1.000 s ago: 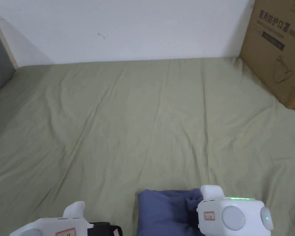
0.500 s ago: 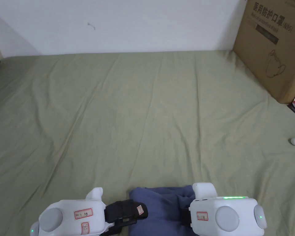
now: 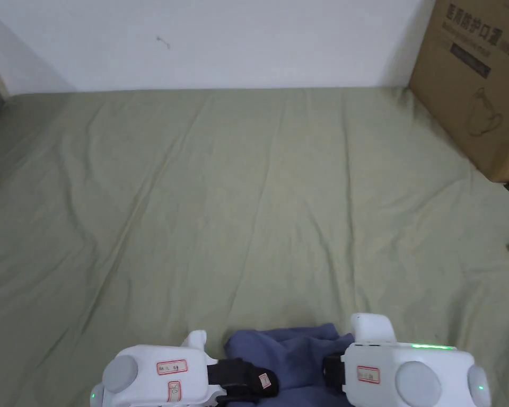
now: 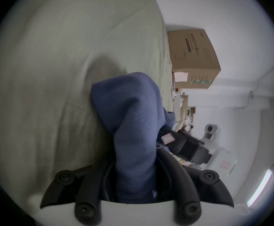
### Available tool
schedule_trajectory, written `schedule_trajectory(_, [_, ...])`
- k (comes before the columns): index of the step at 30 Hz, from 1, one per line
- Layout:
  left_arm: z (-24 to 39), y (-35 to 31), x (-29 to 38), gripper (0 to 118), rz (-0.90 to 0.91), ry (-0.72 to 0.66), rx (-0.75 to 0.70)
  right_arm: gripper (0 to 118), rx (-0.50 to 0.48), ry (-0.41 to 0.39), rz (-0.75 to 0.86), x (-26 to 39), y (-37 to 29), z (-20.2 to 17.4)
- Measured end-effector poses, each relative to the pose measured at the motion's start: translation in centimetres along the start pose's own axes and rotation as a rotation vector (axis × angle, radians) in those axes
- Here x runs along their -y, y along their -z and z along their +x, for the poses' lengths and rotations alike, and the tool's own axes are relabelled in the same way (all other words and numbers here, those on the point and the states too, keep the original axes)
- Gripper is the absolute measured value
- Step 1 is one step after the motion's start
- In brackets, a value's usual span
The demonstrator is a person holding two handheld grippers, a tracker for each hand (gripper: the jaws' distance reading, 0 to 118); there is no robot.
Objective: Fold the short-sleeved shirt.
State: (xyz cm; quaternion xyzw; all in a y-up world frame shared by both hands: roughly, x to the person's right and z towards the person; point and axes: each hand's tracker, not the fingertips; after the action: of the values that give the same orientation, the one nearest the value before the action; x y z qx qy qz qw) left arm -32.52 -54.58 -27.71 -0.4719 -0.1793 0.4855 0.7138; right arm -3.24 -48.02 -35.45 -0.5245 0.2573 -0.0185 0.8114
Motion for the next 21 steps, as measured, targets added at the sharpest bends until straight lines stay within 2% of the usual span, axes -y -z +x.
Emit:
schedule_trajectory(5, [0.7,-6.1,-1.6,22,0.079,0.081,-0.093,0,-0.001,-0.015,0.076,-1.6,-2.6,-1.5])
schedule_trajectory(10, [-0.9,-15.3,-4.2,22,0.178,0.119,-0.303,0,0.009,-0.023,0.096,-2.2,-2.8,-2.3])
schedule_trajectory(15, [-3.7,-23.8,-7.5,22,0.200,0.173,-0.720,0,0.008,-0.015,0.062,-1.8,-1.5,-2.8])
schedule_trajectory(21, [-7.4,-28.2,-10.2,22,0.117,0.248,-1.388,0,0.023,-0.033,0.013,-1.5,0.2,-3.4])
